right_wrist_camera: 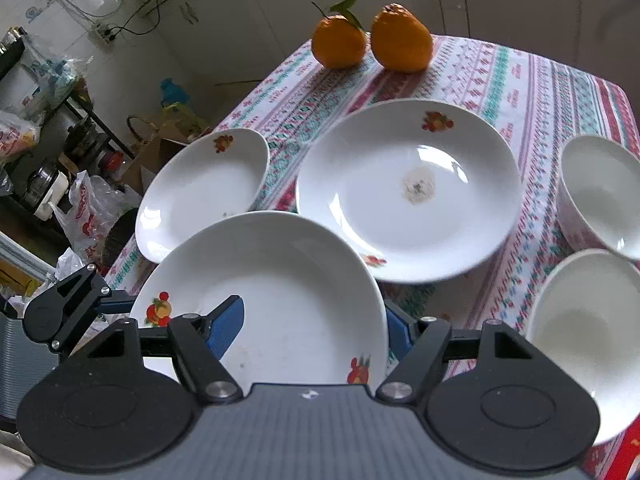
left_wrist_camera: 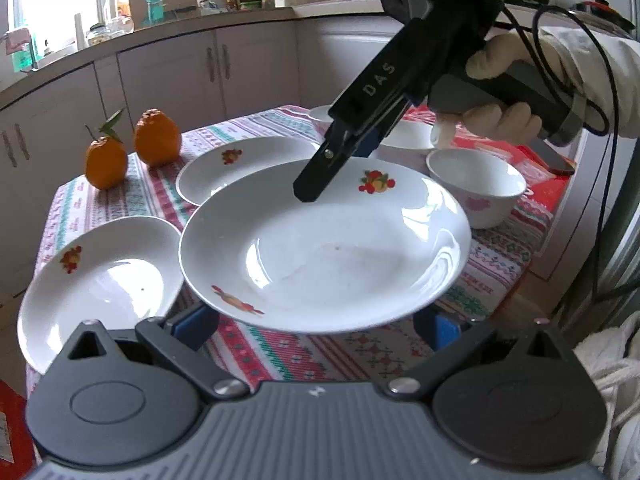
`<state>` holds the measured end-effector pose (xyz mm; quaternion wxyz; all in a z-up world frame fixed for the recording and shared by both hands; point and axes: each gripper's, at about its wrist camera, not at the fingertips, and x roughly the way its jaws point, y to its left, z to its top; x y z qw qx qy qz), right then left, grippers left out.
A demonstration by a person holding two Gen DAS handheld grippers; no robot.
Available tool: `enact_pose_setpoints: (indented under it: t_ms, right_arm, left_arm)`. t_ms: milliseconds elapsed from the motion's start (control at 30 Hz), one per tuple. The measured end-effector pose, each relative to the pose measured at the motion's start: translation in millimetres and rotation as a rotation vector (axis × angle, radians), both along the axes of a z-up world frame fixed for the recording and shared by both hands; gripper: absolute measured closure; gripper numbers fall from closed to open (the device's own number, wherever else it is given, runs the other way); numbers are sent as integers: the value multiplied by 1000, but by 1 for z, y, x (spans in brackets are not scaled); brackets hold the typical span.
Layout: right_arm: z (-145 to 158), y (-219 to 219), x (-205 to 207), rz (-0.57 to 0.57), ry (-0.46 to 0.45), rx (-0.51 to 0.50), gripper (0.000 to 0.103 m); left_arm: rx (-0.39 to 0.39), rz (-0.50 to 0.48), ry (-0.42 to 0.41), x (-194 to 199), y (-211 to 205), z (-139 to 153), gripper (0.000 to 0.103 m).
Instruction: Organize plates and bowls
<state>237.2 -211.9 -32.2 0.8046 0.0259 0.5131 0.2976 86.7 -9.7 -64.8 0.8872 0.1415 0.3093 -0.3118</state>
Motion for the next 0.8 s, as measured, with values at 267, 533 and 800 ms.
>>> enact_pose_setpoints:
  t_ms: [267, 533, 800]
  right_arm:
    - [4, 29, 23, 43, -1, 3, 25]
    - [4, 75, 52, 116, -10, 6, 25]
    - [-5, 116, 74, 171, 6, 22, 25]
  left_arm:
    - [-11, 48, 1, 14, 25, 7, 1]
    - [13, 114, -2, 28, 54, 11, 1]
    - [22, 177, 12, 34, 83, 8, 1]
